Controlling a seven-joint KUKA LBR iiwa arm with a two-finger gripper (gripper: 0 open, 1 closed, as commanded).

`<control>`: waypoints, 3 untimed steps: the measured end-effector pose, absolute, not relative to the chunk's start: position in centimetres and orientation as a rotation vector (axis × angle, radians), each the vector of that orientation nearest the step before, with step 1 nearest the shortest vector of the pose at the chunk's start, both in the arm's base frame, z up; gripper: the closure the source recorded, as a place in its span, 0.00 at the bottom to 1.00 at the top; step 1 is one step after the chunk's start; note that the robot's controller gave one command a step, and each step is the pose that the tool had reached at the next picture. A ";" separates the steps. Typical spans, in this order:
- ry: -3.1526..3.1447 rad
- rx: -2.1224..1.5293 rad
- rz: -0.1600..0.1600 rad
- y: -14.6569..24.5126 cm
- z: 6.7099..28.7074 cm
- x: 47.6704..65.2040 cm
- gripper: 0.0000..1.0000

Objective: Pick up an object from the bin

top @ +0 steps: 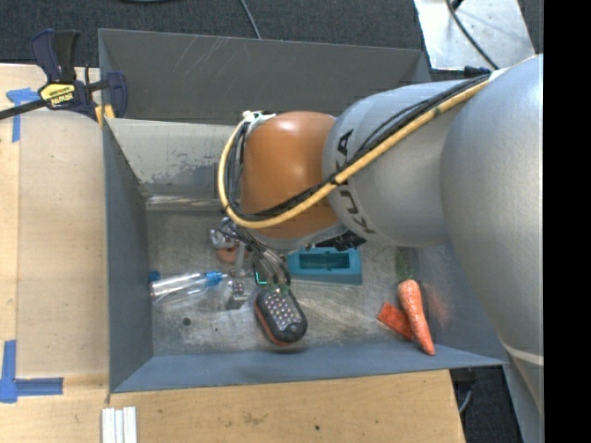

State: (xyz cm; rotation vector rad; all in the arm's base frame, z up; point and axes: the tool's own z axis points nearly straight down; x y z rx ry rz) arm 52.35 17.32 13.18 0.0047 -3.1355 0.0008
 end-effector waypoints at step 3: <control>-3.138 -0.153 -0.002 18.6 7.6 51.8 1.00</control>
Offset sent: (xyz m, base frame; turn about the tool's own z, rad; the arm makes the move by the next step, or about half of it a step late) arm -0.0084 0.0132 -0.0618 0.0998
